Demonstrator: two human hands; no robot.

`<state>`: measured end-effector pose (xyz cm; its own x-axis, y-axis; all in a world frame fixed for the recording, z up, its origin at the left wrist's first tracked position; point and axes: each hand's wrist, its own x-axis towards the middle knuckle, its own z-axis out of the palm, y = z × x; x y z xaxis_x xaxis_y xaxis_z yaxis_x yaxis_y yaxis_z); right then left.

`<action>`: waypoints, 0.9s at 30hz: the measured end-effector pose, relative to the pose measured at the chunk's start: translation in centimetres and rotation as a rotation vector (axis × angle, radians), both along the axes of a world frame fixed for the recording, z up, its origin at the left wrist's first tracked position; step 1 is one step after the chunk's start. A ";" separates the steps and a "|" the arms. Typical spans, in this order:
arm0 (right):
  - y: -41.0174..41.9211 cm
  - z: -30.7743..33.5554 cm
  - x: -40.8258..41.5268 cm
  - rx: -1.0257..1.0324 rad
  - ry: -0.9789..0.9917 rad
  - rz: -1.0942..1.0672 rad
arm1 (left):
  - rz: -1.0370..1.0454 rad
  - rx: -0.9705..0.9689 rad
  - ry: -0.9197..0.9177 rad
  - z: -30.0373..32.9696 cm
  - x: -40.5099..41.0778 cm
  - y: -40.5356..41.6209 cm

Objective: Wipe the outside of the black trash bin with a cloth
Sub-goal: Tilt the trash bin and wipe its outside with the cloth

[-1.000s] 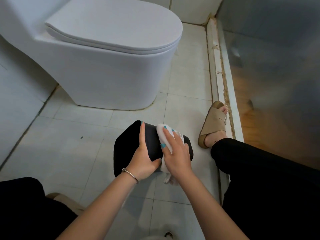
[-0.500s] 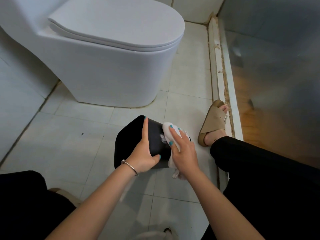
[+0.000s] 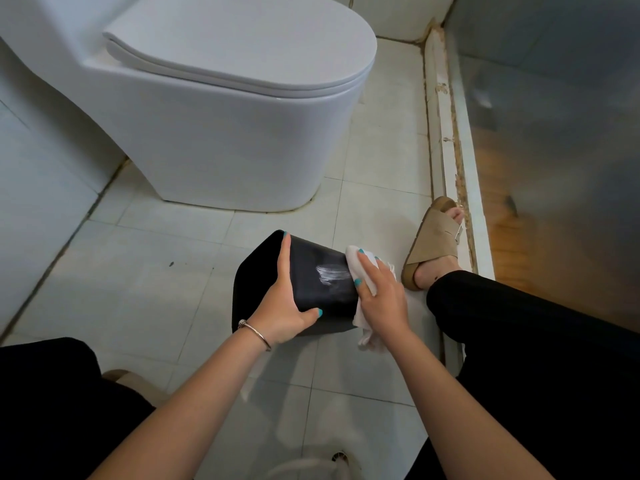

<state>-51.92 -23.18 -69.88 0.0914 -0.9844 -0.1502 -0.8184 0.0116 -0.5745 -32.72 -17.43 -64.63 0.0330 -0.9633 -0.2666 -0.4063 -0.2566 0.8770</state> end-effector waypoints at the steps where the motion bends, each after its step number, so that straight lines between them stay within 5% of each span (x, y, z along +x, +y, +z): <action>1: 0.2 0.0 0.1 0.002 -0.011 -0.010 | -0.001 0.006 0.006 0.0 0.0 0.0; 15: 2.4 3.6 2.2 0.011 -0.219 0.211 | -0.026 0.005 0.030 0.1 -0.5 -0.4; 27: 1.7 1.9 1.5 -0.058 -0.165 0.099 | -0.046 0.002 0.002 0.1 0.8 -0.6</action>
